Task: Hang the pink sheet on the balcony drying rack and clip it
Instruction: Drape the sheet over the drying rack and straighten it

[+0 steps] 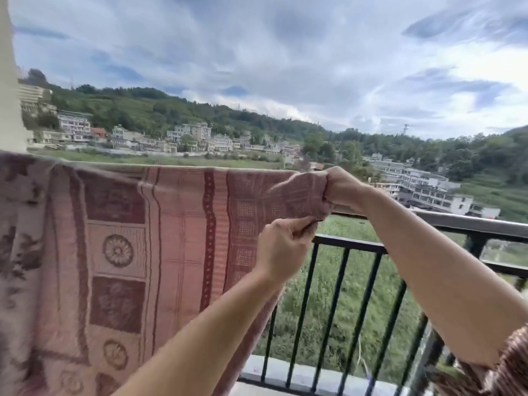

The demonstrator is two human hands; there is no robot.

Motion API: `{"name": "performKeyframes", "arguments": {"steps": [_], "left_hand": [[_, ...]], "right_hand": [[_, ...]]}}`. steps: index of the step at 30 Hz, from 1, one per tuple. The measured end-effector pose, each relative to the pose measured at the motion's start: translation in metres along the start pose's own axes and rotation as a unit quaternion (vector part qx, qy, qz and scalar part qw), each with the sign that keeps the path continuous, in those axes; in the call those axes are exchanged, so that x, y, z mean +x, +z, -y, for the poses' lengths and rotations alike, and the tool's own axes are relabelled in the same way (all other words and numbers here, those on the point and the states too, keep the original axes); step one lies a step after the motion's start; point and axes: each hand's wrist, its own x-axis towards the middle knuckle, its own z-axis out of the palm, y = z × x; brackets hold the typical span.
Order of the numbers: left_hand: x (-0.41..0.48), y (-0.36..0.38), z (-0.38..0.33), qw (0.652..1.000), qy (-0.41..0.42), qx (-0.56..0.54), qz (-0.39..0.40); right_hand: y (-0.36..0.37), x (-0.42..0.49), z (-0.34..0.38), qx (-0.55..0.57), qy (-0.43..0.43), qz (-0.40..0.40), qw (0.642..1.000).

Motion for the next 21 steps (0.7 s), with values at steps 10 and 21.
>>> {"name": "performKeyframes", "arguments": {"steps": [10, 21], "left_hand": [[-0.002, 0.135, -0.08, 0.976, -0.021, -0.092, 0.198], [-0.007, 0.116, -0.034, 0.972, -0.023, 0.128, 0.194]], "right_hand": [[-0.096, -0.048, -0.119, 0.024, 0.105, -0.227, 0.968], [-0.097, -0.086, -0.112, -0.003, 0.005, -0.174, 0.985]]}}
